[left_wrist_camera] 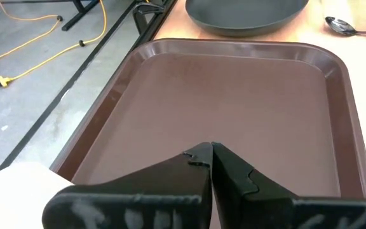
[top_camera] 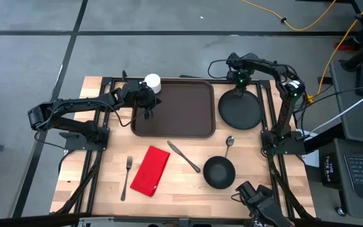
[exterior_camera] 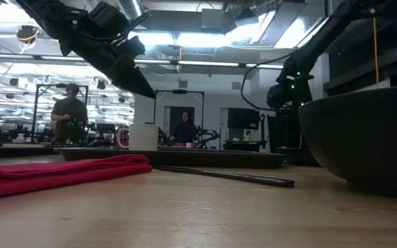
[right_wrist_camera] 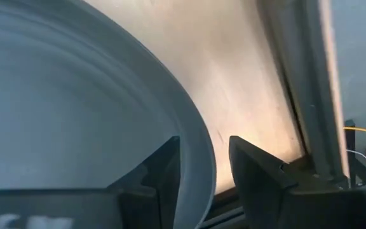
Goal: Set up tray
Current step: Put the black plate on the brown tray below the white mug
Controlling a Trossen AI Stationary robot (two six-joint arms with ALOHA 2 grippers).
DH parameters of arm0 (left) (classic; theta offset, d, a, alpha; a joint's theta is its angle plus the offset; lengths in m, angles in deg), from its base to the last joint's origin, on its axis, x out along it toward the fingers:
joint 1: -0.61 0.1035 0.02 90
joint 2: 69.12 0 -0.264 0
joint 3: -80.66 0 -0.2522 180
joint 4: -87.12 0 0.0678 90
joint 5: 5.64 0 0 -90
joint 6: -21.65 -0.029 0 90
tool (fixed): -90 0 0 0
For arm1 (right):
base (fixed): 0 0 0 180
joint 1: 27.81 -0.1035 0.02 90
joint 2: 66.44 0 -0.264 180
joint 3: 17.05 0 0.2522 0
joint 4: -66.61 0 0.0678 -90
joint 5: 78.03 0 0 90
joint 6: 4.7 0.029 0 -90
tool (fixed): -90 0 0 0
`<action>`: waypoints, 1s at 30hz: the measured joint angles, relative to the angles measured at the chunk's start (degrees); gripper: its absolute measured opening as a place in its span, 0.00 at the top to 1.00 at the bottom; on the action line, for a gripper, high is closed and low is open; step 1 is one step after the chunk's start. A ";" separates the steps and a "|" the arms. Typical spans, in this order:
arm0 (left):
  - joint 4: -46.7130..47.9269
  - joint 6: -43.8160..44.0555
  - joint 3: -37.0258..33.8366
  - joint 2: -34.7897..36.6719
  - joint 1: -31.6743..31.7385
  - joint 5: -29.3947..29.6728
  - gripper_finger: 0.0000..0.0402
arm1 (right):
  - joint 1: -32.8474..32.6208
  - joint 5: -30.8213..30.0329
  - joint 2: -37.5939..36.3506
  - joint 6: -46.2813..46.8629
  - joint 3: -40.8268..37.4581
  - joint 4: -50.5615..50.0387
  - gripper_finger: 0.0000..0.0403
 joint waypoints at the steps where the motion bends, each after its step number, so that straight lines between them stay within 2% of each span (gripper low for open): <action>1: 0.00 0.00 0.00 0.00 0.01 0.01 0.99 | -0.05 -0.05 0.54 0.00 0.00 0.01 0.65; 14: 0.00 0.00 0.00 0.00 0.00 0.01 0.99 | -0.21 -0.31 2.79 0.22 -0.02 1.08 0.67; 18: 0.00 0.00 0.00 0.00 0.00 0.01 0.99 | -0.21 -0.31 2.79 0.22 -0.02 1.08 0.75; 24: 0.00 0.00 0.00 0.00 0.01 0.01 0.99 | -0.21 -0.46 2.65 -0.09 -0.02 -0.07 0.95; 26: 0.00 0.00 0.00 0.00 0.02 0.01 0.99 | -0.21 -0.39 2.55 -0.13 0.07 -0.32 0.97; 30: 0.00 0.00 0.00 0.00 0.00 0.01 0.99 | -0.43 -4.79 2.67 0.44 0.07 -1.73 0.97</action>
